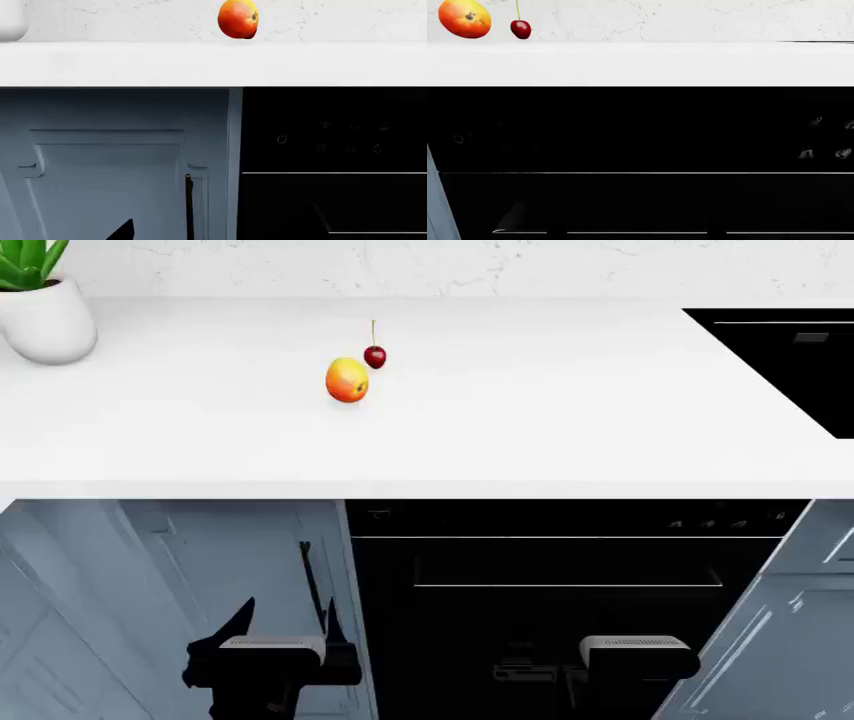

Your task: Pick the cherry, mango from the counter and place them in the cabinet. Then close the cabinet.

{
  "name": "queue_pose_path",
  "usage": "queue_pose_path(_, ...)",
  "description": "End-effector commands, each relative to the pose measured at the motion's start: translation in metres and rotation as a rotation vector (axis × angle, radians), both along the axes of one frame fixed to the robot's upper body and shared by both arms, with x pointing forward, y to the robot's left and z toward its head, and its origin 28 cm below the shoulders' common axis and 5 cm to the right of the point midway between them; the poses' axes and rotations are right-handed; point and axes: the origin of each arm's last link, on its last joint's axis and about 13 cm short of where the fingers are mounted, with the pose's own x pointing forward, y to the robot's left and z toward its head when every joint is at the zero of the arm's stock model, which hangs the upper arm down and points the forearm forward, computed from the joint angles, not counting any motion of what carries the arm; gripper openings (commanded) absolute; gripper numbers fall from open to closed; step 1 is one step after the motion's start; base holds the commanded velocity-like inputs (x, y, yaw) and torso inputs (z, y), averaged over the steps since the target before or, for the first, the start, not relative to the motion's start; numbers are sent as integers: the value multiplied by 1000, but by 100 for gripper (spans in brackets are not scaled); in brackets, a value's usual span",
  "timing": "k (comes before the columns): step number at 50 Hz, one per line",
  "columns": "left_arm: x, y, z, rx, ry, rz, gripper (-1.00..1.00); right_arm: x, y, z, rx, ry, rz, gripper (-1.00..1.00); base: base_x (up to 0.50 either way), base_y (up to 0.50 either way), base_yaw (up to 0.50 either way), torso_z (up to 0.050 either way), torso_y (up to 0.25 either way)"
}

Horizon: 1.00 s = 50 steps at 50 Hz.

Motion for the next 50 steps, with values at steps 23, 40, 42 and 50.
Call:
queue_pose_path(23,9,9,55,-10,-129,-1,100,10,1,44,7,-6,18,100,0,0,0,27,0)
queue_pose_path(40,32,18,178,68,-296,-10,100,31,-2,199,-70,-153,52,100,0,0,0,50,0)
queue_pose_path(42,33,18,189,62,-302,-16,100,34,-1,212,-76,-170,62,100,0,0,0,50,0)
queue_pose_path(50,44,17,227,56,-339,-47,100,51,-1,244,-90,-204,68,100,0,0,0,50,0)
